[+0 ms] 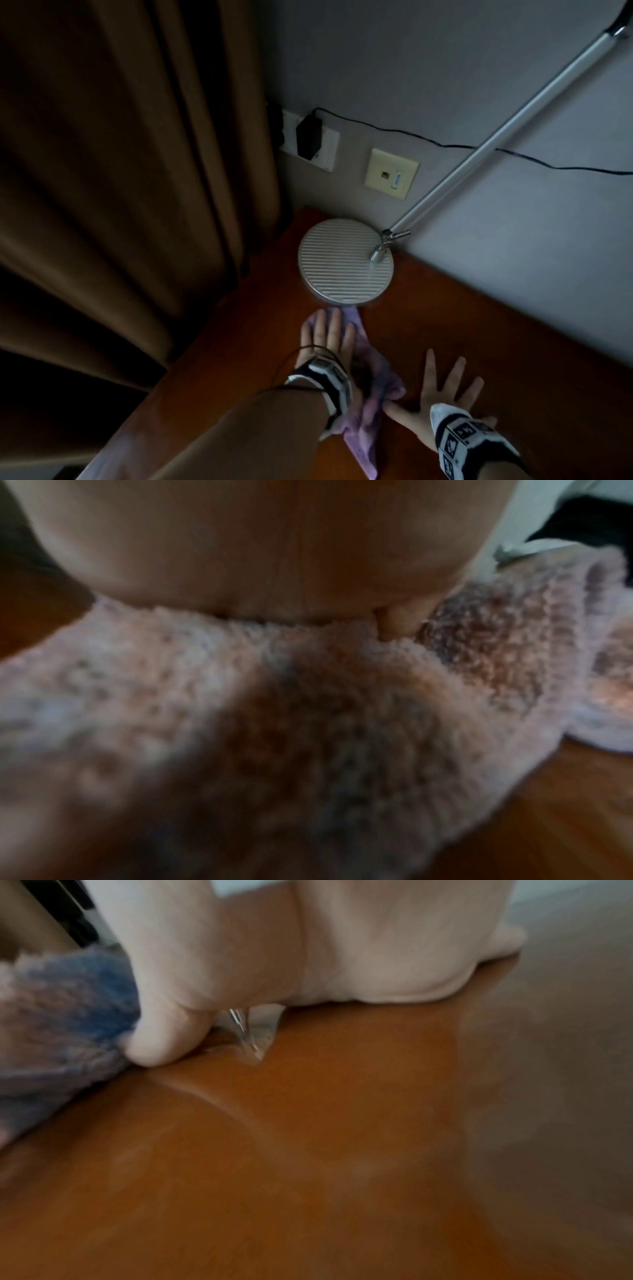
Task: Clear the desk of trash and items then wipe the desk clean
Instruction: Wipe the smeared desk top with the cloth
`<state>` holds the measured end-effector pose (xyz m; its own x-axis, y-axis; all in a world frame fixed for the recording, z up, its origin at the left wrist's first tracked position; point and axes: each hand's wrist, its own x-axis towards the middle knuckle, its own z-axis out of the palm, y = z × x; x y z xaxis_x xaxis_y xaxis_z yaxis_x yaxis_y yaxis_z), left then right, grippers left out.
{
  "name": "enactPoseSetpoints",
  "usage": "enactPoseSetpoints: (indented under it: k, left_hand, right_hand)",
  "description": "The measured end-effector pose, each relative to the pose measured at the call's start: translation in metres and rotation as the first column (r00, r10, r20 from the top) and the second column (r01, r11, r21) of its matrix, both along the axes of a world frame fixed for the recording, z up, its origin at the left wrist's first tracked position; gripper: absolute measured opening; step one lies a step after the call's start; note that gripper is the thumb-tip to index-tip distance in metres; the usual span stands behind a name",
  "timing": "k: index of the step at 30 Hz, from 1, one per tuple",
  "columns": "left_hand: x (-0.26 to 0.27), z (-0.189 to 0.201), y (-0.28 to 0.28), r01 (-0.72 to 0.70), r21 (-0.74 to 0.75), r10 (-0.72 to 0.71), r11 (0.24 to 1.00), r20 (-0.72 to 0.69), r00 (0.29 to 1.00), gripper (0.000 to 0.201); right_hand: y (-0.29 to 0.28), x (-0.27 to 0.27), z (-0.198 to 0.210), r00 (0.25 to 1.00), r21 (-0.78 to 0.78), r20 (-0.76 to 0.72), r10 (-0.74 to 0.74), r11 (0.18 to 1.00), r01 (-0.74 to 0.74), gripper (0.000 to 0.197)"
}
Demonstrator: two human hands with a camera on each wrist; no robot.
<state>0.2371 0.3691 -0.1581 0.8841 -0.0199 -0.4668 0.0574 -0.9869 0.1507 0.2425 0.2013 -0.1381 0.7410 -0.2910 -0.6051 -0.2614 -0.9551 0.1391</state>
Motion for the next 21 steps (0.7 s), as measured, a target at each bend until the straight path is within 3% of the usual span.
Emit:
enactPoseSetpoints:
  k: [4, 8, 12, 15, 18, 21]
  left_hand:
    - [0.006, -0.003, -0.010, 0.162, -0.040, -0.161, 0.986, 0.012, 0.987, 0.095]
    - [0.013, -0.013, 0.033, 0.242, -0.031, -0.241, 0.970, 0.044, 0.970, 0.087]
    - [0.014, -0.013, 0.091, 0.113, 0.070, -0.125, 0.991, 0.188, 0.974, 0.092]
    - [0.020, -0.006, 0.134, 0.029, 0.143, -0.043, 0.989, 0.100, 0.994, 0.100]
    - [0.038, -0.002, 0.155, -0.074, 0.146, 0.067, 0.987, 0.051, 0.996, 0.083]
    - [0.059, 0.002, 0.152, -0.116, 0.179, 0.107, 0.977, 0.061, 0.992, 0.078]
  right_hand:
    - [0.001, 0.000, -0.001, 1.000, -0.029, -0.006, -0.013, 0.999, 0.013, 0.133]
    - [0.003, 0.000, 0.003, 1.000, -0.021, -0.009, -0.013, 1.000, 0.013, 0.133]
    - [0.003, 0.001, 0.006, 0.999, -0.010, -0.046, -0.024, 1.000, 0.024, 0.133]
    - [0.002, 0.004, 0.011, 0.994, 0.011, -0.102, -0.029, 0.999, 0.030, 0.135]
    - [0.002, 0.003, 0.016, 0.993, 0.030, -0.114, -0.015, 0.999, 0.019, 0.134]
    - [0.002, 0.002, 0.019, 0.992, 0.027, -0.130, 0.003, 1.000, 0.001, 0.133]
